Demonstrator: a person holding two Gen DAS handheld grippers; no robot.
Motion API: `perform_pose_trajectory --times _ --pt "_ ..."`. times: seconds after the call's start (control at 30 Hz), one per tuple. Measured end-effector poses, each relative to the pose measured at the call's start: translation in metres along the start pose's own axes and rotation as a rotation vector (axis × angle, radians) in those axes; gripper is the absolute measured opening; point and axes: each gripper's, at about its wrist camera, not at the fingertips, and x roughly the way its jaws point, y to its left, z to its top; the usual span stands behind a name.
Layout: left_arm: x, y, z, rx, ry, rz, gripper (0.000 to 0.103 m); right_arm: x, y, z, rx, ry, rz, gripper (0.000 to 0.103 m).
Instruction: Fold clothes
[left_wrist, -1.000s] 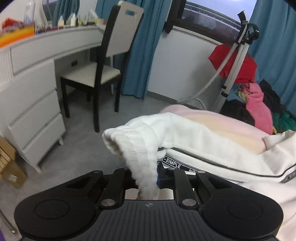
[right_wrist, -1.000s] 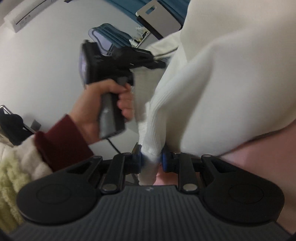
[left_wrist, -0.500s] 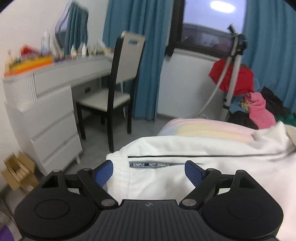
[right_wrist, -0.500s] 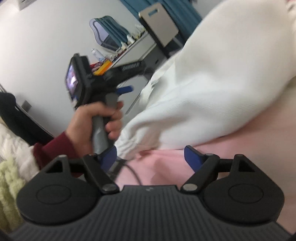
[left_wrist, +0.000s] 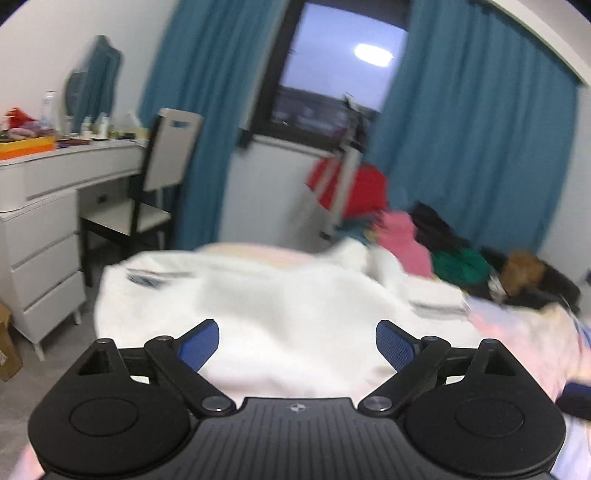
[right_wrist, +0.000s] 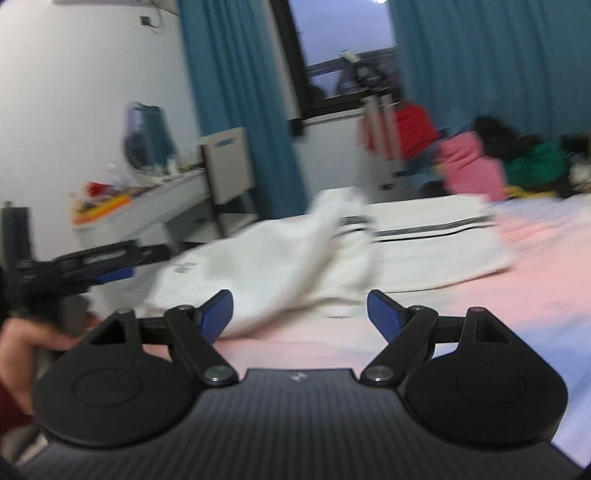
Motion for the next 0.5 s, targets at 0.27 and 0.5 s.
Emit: perform_pose_trajectory --times 0.27,0.5 --pt "0.009 -0.066 -0.049 0.071 0.044 -0.015 0.093 -0.027 -0.071 -0.022 0.110 -0.117 -0.128 0.082" --pt "0.066 -0.066 -0.043 0.162 0.031 -0.015 0.093 -0.014 -0.100 -0.021 0.196 -0.113 -0.155 0.082"
